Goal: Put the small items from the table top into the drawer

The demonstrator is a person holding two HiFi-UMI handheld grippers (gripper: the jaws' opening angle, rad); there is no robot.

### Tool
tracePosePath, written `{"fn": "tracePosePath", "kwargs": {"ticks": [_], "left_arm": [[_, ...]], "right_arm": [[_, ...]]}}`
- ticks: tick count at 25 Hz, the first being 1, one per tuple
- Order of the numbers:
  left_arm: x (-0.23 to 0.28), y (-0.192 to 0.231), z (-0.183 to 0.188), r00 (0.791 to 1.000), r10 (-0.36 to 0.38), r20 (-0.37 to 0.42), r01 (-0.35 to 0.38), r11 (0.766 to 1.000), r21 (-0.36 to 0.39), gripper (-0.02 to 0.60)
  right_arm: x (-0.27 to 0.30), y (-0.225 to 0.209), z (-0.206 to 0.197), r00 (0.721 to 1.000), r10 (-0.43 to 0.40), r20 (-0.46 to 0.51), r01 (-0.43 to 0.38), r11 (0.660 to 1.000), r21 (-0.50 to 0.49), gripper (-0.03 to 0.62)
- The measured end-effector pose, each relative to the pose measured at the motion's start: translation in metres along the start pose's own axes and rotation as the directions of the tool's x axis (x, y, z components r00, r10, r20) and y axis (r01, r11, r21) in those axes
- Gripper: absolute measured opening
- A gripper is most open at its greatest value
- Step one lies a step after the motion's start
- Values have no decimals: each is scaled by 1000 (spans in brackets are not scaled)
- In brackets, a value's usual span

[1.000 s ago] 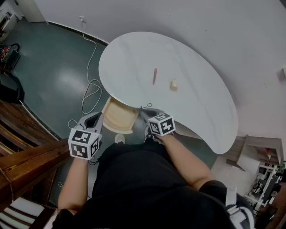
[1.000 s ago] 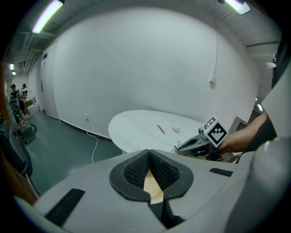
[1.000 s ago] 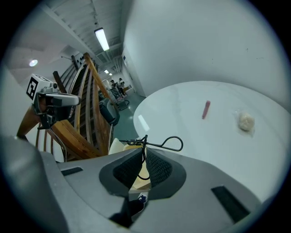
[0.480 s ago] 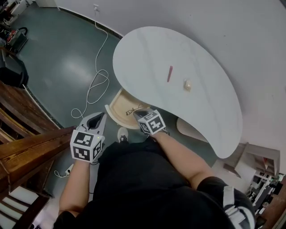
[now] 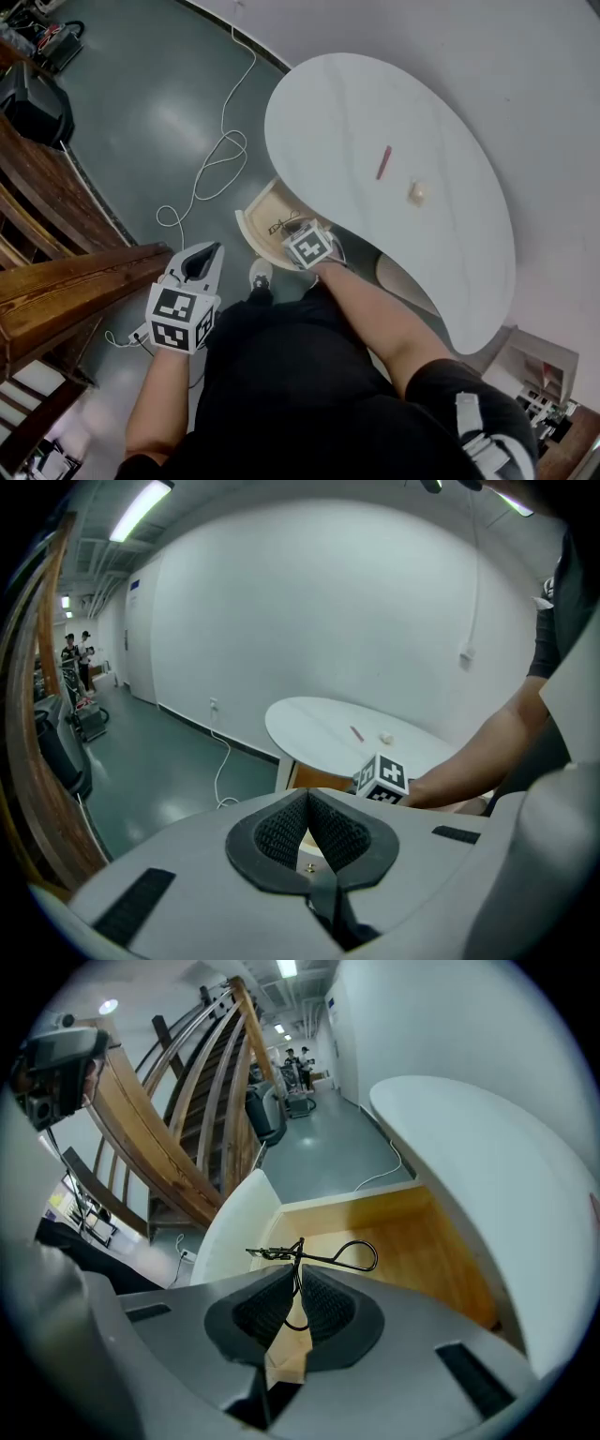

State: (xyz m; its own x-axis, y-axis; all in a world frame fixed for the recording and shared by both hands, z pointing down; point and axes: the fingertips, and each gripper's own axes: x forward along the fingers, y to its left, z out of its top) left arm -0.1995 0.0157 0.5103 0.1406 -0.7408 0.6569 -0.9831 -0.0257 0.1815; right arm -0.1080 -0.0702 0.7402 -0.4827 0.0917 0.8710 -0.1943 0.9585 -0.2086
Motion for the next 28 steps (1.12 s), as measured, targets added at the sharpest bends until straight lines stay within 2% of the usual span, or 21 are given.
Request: {"fn": "tracePosePath", "kwargs": {"ticks": [2, 5, 11, 19, 28], "left_arm": [[-5, 2, -4, 1000, 21, -2, -21, 1000, -18, 15], [-11, 5, -10, 998, 55, -5, -56, 997, -49, 15], [-26, 22, -32, 990, 139, -29, -141, 982, -122, 15], [-34, 31, -56, 985, 163, -61, -171, 971, -169, 15], [-29, 34, -67, 986, 141, -91, -154, 976, -155, 15]], "right_arm": [[14, -1, 0, 999, 0, -38, -3, 997, -73, 28], [32, -10, 9, 996, -30, -78, 12, 975, -220, 28], [77, -20, 8, 987, -56, -153, 2, 944, -331, 28], [117, -23, 4, 984, -37, -176, -22, 947, -321, 29], [131, -36, -3, 983, -69, -170, 17, 958, -287, 29]]}}
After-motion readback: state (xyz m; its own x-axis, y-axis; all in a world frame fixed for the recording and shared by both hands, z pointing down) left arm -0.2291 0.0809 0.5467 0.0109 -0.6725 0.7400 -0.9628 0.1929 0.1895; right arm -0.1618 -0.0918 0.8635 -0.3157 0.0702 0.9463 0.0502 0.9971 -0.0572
